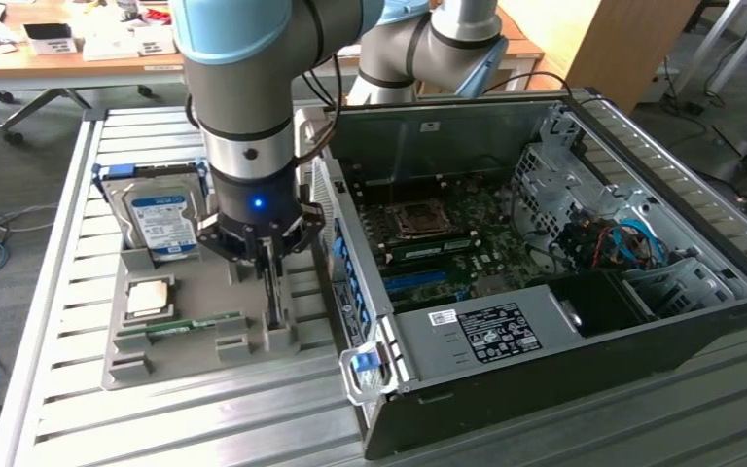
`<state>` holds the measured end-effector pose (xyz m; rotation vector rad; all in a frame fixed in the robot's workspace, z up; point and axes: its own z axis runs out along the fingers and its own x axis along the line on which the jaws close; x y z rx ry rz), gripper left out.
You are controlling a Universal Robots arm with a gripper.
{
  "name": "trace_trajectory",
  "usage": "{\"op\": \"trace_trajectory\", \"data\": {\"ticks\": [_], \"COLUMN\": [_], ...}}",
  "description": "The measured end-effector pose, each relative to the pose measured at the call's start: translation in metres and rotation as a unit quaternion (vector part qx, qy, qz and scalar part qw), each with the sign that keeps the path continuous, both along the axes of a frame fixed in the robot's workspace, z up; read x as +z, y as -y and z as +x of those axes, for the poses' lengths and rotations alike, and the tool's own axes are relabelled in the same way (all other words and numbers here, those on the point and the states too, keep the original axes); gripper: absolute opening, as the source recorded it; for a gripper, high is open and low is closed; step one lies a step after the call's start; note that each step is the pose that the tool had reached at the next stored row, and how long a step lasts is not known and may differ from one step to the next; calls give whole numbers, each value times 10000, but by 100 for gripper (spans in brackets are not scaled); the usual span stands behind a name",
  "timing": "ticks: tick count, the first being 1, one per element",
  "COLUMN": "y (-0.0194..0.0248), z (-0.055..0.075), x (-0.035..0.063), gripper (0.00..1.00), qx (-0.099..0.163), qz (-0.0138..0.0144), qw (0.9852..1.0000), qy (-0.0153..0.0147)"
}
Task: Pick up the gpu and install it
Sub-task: 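Pick up the gpu and move the gpu toward the slot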
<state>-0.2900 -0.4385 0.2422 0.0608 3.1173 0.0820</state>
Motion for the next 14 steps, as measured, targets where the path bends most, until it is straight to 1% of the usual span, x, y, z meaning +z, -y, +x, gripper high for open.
{"op": "trace_trajectory", "data": {"ticks": [5,14], "y": [0,0], "z": [0,0], "x": [71,76], "gripper": [27,27], "qx": [0,0], "qz": [6,7], "qw": [10000,10000], "qy": [0,-1]}}
